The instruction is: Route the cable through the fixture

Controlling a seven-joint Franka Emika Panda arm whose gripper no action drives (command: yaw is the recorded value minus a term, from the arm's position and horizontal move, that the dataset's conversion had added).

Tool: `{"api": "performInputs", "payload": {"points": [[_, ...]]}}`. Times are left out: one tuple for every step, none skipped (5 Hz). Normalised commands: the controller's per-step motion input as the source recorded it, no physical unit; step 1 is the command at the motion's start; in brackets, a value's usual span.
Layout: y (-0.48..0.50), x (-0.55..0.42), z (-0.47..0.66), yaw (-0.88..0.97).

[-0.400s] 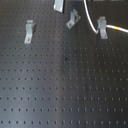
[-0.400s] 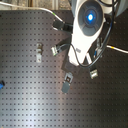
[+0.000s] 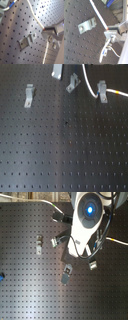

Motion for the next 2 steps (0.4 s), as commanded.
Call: {"api": "performInputs", "payload": {"points": [[0.122,-0.401,0.52,0.03],[-0.109,-0.082,0.46,-0.10]]}}
